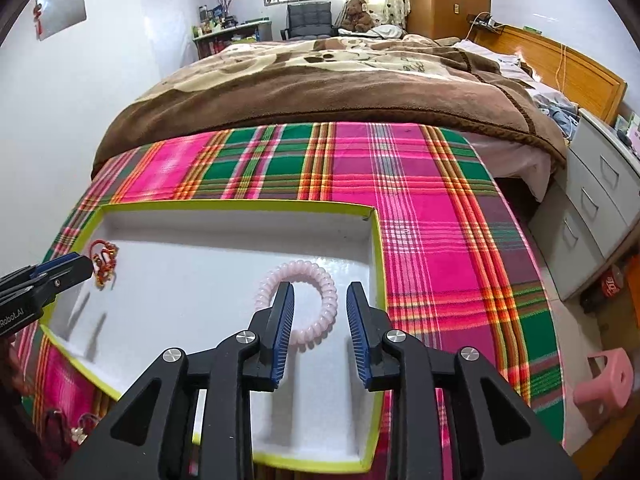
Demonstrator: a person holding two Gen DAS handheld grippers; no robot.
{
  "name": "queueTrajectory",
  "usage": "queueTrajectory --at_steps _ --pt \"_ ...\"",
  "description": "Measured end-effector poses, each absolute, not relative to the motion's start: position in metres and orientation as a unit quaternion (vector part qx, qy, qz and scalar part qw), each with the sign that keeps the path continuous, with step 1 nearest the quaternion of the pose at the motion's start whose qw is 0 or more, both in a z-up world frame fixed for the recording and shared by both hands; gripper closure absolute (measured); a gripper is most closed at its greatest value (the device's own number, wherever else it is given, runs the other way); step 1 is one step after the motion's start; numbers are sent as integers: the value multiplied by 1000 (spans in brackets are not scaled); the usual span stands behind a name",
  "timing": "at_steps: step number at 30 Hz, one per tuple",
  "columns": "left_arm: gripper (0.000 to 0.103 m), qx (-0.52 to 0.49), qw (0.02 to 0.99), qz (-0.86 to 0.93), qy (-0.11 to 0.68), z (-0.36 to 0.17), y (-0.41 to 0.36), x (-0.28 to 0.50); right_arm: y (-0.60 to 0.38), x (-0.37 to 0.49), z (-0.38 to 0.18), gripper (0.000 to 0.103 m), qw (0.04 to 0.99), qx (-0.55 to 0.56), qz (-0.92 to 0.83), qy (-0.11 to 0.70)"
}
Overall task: Organize jewelry
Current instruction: 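Carry both held items into the yellow tray and open both tools, then move both tools back over the remaining jewelry on the cloth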
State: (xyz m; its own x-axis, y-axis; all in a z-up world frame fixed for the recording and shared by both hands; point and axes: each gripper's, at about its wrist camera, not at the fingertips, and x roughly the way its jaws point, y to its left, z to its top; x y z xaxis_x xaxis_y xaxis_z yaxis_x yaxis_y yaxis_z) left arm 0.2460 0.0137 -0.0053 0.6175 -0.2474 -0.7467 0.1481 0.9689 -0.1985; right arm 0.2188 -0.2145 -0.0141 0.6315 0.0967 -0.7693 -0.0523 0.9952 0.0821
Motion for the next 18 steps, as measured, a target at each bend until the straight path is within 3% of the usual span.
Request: queueTrajectory --at_steps 18 --pt "62 -97 917 -97 375 26 52 133 -230 119 16 73 921 55 52 381"
